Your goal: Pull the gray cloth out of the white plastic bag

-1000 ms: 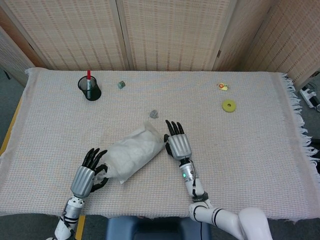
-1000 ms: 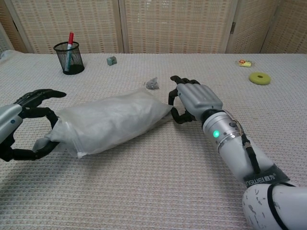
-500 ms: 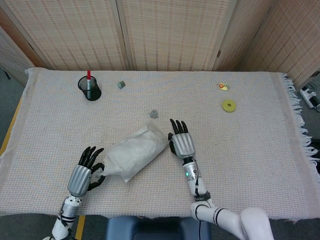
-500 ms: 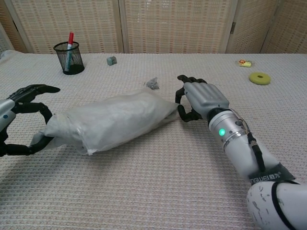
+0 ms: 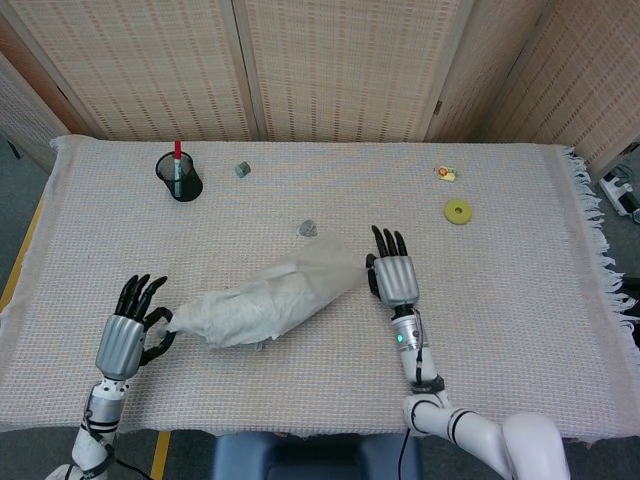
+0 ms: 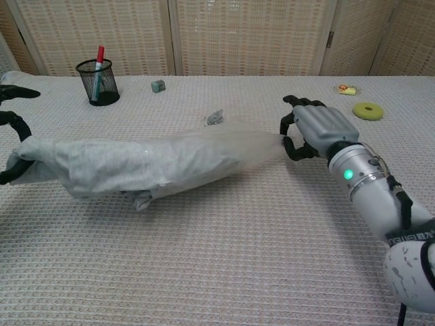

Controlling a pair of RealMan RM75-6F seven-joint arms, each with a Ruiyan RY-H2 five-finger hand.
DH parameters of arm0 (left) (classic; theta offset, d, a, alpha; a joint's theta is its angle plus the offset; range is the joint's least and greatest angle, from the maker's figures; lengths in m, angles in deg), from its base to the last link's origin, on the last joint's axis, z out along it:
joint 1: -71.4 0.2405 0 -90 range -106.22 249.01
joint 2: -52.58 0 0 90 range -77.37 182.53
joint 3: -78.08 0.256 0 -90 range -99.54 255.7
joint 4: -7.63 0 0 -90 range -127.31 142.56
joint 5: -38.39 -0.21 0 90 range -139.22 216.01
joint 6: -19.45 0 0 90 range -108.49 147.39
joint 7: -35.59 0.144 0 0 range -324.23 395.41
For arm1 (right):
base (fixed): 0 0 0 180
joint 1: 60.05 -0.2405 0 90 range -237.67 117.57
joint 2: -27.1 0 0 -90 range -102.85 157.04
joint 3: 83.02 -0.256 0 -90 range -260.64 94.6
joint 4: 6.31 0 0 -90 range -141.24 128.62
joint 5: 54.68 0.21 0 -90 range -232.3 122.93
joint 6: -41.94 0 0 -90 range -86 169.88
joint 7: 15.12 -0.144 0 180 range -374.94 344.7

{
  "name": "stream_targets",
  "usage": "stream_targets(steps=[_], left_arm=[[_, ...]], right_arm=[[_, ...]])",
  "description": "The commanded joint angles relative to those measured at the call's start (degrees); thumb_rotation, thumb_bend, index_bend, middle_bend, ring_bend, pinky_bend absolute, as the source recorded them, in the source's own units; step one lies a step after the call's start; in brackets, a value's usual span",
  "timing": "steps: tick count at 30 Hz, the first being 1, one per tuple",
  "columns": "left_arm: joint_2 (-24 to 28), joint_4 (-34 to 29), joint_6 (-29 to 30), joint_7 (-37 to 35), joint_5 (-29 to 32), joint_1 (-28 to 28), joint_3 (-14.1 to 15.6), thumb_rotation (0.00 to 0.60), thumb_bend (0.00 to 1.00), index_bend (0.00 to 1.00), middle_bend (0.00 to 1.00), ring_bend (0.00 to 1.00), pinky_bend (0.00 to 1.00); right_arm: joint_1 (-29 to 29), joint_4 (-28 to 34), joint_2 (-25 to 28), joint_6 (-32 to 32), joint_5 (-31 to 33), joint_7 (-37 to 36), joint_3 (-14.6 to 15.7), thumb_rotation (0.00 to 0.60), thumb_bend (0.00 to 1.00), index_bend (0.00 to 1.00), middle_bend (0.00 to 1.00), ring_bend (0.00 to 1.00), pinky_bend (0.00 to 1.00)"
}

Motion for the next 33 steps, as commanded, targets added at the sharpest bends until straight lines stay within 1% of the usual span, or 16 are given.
stream_targets(steps=[1, 5, 11, 12, 13, 15, 16, 17, 18, 21, 24, 25, 26, 28, 30, 33], left_arm=[[2.35, 0.42, 0.34, -1.64, 1.61, 0.51, -1.34, 0.6, 0.64, 0.78, 0.16, 0.0, 0.03], [5.07, 1.67, 0.37, -3.3, 3.42, 1.43, -2.38, 0.6, 0.64, 0.78, 0.16, 0.0, 0.03], [7.04, 3.15, -0.51, -5.33, 5.9, 2.62, -3.39, 0.6, 0.63, 0.76, 0.16, 0.0, 0.03], [7.27, 2.99, -1.16, -5.43, 6.19, 2.74, -3.27, 0.6, 0.59, 0.71, 0.16, 0.0, 0.03], [7.78, 2.32, -2.74, -4.94, 6.62, 2.87, -2.84, 0.6, 0.5, 0.58, 0.13, 0.0, 0.03], [9.03, -0.17, -5.01, -3.57, 6.71, 2.98, -1.8, 0.6, 0.27, 0.23, 0.05, 0.0, 0.03], [9.61, -1.58, -5.5, -2.91, 6.43, 2.98, -1.34, 0.6, 0.19, 0.1, 0.02, 0.0, 0.04], [10.4, -3.6, -6.21, -1.87, 6.02, 2.96, -0.67, 0.6, 0.14, 0.02, 0.0, 0.0, 0.04], [11.15, -5.49, -6.65, -1.2, 5.63, 3.0, -0.11, 0.599, 0.12, 0.0, 0.0, 0.0, 0.04], [15.43, -13.53, -9.86, 4.61, 5.6, 3.39, 1.98, 0.599, 0.1, 0.0, 0.0, 0.0, 0.04], [24.24, -27.96, -17.55, 18.33, 9.97, 3.86, 4.45, 0.6, 0.1, 0.05, 0.0, 0.0, 0.02], [26.6, -32.74, -18.23, 23.12, 11.71, 4.19, 4.49, 0.6, 0.1, 0.07, 0.0, 0.0, 0.02], [27.45, -34.96, -17.77, 25.93, 12.63, 4.63, 4.33, 0.6, 0.1, 0.09, 0.0, 0.0, 0.02], [27.77, -36.99, -15.49, 29.31, 13.57, 5.94, 4.01, 0.6, 0.1, 0.12, 0.0, 0.0, 0.02], [27.2, -36.91, -12.11, 29.48, 13.62, 7.74, 3.56, 0.6, 0.1, 0.12, 0.0, 0.0, 0.02], [27.08, -35.88, -8.44, 26.92, 12.75, 9.45, 2.82, 0.6, 0.11, 0.13, 0.0, 0.0, 0.02]], right_arm=[[2.09, 1.38, 3.53, 1.53, -0.05, -0.37, 0.25, 0.6, 0.6, 0.65, 0.02, 0.0, 0.0], [5.41, 3.94, 9.25, 3.21, 0.23, -1.48, 0.57, 0.6, 0.6, 0.65, 0.02, 0.0, 0.0], [9.36, 6.55, 15.93, 2.56, 1.99, -2.32, 1.23, 0.6, 0.6, 0.64, 0.03, 0.0, 0.0], [9.77, 7.38, 16.91, 1.74, 2.38, -2.91, 1.33, 0.6, 0.59, 0.64, 0.03, 0.0, 0.0], [10.29, 8.94, 18.36, 0.58, 2.81, -4.06, 1.45, 0.6, 0.57, 0.61, 0.02, 0.0, 0.0], [11.04, 11.58, 20.62, -0.19, 2.45, -5.93, 1.97, 0.6, 0.5, 0.45, 0.01, 0.0, 0.0], [11.48, 12.86, 21.66, 0.02, 2.01, -6.49, 2.32, 0.6, 0.44, 0.31, 0.0, 0.0, 0.0], [12.17, 14.86, 23.08, 0.61, 1.39, -6.9, 2.85, 0.6, 0.37, 0.14, 0.0, 0.0, 0.0], [12.83, 16.75, 24.26, 1.19, 1.01, -7.05, 3.23, 0.6, 0.3, 0.05, 0.0, 0.0, 0.0], [15.75, 25.32, 29.58, 3.87, -0.37, -5.22, 5.17, 0.6, 0.14, 0.0, 0.0, 0.0, 0.0], [19.81, 35.75, 36.57, 8.58, -2.58, 1.09, 8.47, 0.6, 0.09, 0.0, 0.0, 0.0, 0.0], [21.69, 39.68, 39.02, 11.45, -3.48, 4.08, 9.63, 0.6, 0.09, 0.0, 0.0, 0.0, 0.0], [23.15, 42.23, 40.47, 14.0, -4.3, 6.09, 10.36, 0.6, 0.09, 0.0, 0.0, 0.0, 0.0], [26.04, 45.86, 42.59, 19.29, -6.43, 9.11, 11.82, 0.6, 0.09, 0.0, 0.0, 0.0, 0.0], [29.27, 47.69, 44.13, 24.83, -8.85, 10.41, 13.3, 0.6, 0.09, 0.0, 0.0, 0.0, 0.0], [33.18, 47.12, 45.41, 30.0, -9.99, 6.41, 14.11, 0.6, 0.09, 0.0, 0.0, 0.0, 0.0]])
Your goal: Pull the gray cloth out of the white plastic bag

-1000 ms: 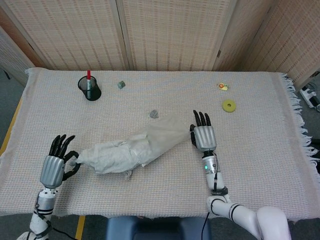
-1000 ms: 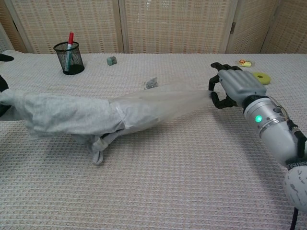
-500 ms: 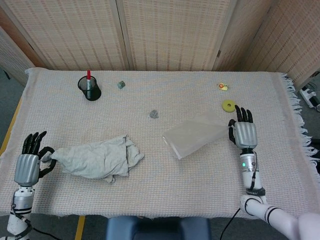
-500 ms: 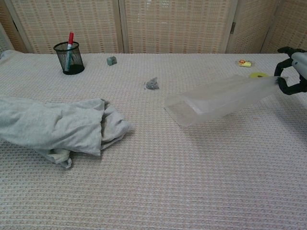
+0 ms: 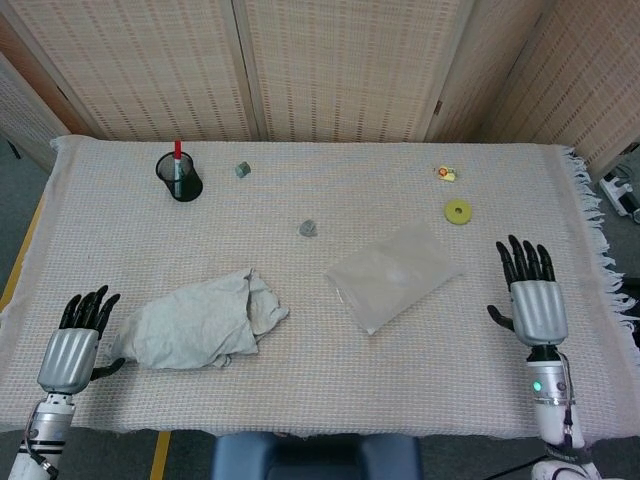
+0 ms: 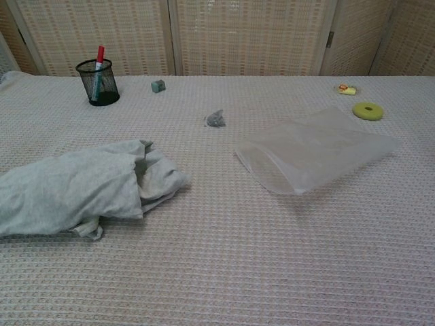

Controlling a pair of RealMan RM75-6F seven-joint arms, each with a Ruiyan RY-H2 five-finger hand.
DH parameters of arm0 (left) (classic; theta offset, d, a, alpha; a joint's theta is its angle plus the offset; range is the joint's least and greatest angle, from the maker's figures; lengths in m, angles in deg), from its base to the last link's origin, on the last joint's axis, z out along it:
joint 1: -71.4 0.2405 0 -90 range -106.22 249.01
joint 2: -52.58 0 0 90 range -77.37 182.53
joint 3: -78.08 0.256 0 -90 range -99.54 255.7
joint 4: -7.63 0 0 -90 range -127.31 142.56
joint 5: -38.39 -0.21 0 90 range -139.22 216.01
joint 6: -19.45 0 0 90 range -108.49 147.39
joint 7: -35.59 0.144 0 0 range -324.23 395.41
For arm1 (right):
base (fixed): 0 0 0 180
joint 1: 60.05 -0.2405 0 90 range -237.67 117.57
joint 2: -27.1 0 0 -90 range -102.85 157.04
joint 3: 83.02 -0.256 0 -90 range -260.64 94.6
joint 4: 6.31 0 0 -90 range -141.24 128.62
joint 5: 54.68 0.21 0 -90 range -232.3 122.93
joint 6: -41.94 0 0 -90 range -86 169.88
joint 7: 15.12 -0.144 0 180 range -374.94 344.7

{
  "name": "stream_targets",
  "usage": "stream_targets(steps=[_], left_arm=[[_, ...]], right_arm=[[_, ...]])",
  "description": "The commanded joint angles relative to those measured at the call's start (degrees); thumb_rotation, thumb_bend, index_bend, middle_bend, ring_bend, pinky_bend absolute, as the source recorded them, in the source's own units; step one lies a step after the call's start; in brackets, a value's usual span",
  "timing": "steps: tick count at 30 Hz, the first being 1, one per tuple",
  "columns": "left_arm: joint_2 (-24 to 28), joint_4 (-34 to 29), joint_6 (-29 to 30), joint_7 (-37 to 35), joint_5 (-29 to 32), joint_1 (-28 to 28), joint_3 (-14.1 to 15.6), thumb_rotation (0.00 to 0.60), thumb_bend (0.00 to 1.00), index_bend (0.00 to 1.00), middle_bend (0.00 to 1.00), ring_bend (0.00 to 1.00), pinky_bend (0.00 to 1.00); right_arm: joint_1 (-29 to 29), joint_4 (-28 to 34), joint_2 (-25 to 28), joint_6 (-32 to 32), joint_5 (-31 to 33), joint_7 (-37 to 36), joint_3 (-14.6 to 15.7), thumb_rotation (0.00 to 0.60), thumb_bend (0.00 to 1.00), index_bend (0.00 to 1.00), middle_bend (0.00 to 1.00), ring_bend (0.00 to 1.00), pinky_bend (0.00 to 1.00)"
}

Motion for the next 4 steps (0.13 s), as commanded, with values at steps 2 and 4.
stream_targets(steps=[2, 4], left_arm=[[3.13, -0.33, 6.86, -3.28, -1.18, 4.15, -0.3, 0.6, 0.11, 0.14, 0.0, 0.0, 0.02], [2.96, 0.74, 8.52, -5.51, -2.7, 4.53, -0.53, 0.6, 0.11, 0.15, 0.0, 0.0, 0.02]], right_arm=[[8.42, 2.77, 6.58, 9.64, -3.61, -3.2, 3.17, 0.6, 0.09, 0.0, 0.0, 0.0, 0.0], [8.92, 2.83, 7.84, 9.55, -3.11, -6.44, 2.56, 0.6, 0.09, 0.0, 0.0, 0.0, 0.0]])
